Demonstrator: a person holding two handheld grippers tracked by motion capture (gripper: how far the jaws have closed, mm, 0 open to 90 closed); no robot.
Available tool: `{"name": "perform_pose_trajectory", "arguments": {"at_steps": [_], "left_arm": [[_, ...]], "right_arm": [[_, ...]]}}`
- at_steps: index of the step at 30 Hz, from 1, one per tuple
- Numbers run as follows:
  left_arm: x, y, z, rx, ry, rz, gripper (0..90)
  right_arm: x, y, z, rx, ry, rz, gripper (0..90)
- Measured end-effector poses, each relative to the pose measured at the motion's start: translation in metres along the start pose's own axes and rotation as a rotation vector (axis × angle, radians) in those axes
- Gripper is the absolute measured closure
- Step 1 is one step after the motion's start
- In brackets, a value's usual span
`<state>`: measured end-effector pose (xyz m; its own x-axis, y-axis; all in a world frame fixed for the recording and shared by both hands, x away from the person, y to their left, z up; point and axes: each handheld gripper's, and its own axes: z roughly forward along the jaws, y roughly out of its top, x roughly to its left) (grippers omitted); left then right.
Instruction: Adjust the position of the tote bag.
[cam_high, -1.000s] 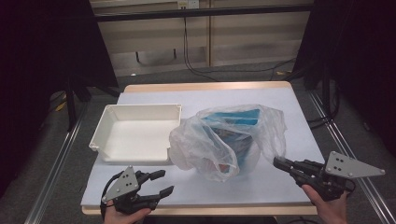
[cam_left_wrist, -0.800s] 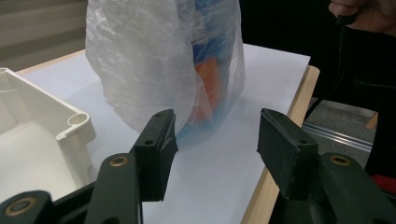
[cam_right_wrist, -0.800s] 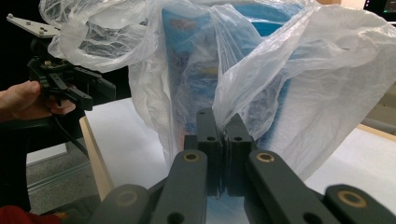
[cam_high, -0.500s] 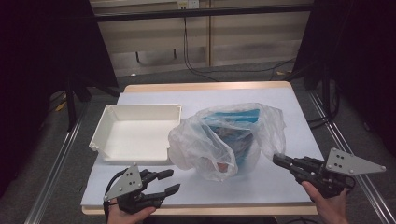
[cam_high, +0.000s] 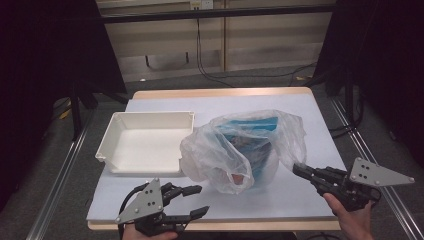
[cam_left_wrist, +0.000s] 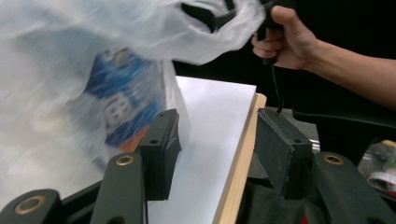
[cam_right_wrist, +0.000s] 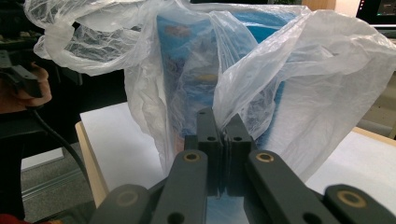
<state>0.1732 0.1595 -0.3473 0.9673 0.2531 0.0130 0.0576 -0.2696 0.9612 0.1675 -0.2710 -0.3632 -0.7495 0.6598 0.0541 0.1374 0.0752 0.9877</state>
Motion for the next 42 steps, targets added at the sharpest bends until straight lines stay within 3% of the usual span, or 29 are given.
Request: {"name": "perform_pose_trajectory", "arguments": {"at_steps": [2, 3, 6, 13, 16, 21, 23, 24, 30, 34, 38, 42], "left_arm": [[-0.001, 0.002, 0.001, -0.006, -0.009, 0.003, 49.9], [-0.004, 0.009, 0.003, -0.011, -0.019, 0.030, 50.0], [-0.005, 0.017, 0.003, -0.023, -0.022, 0.060, 50.5], [-0.004, 0.029, 0.003, -0.058, -0.026, 0.082, 52.2], [-0.008, 0.039, 0.007, -0.095, -0.034, 0.111, 52.3], [-0.010, 0.050, 0.023, -0.093, -0.071, 0.126, 52.1], [-0.009, 0.050, 0.028, -0.082, -0.086, 0.129, 51.7], [-0.007, 0.049, 0.039, -0.043, -0.072, 0.144, 50.6], [0.004, 0.045, 0.054, -0.011, -0.067, 0.118, 47.3], [0.005, 0.041, 0.062, 0.026, -0.050, 0.134, 46.9], [0.008, 0.038, 0.061, 0.039, -0.051, 0.143, 63.4], [0.016, 0.038, 0.057, 0.009, -0.088, 0.110, 84.5]], "right_arm": [[0.000, 0.000, 0.000, 0.003, -0.004, 0.000, 88.0], [0.001, 0.001, 0.001, 0.003, 0.001, 0.002, 88.0], [0.000, 0.001, 0.002, 0.002, 0.005, -0.001, 88.0], [-0.001, 0.001, 0.001, 0.001, 0.005, 0.001, 88.1], [-0.001, 0.002, 0.002, 0.002, 0.006, -0.004, 88.1], [-0.001, 0.003, 0.002, -0.001, 0.007, -0.006, 88.1], [-0.001, 0.003, 0.002, 0.000, 0.007, -0.004, 88.1], [-0.001, 0.002, 0.003, -0.001, 0.009, -0.003, 88.1], [-0.001, 0.003, 0.002, 0.002, 0.006, -0.009, 88.2], [-0.001, 0.003, 0.001, 0.006, 0.005, -0.008, 88.2], [-0.001, 0.004, 0.001, 0.003, 0.007, -0.007, 88.2], [-0.002, 0.005, 0.001, 0.005, 0.003, -0.011, 88.3]]}}
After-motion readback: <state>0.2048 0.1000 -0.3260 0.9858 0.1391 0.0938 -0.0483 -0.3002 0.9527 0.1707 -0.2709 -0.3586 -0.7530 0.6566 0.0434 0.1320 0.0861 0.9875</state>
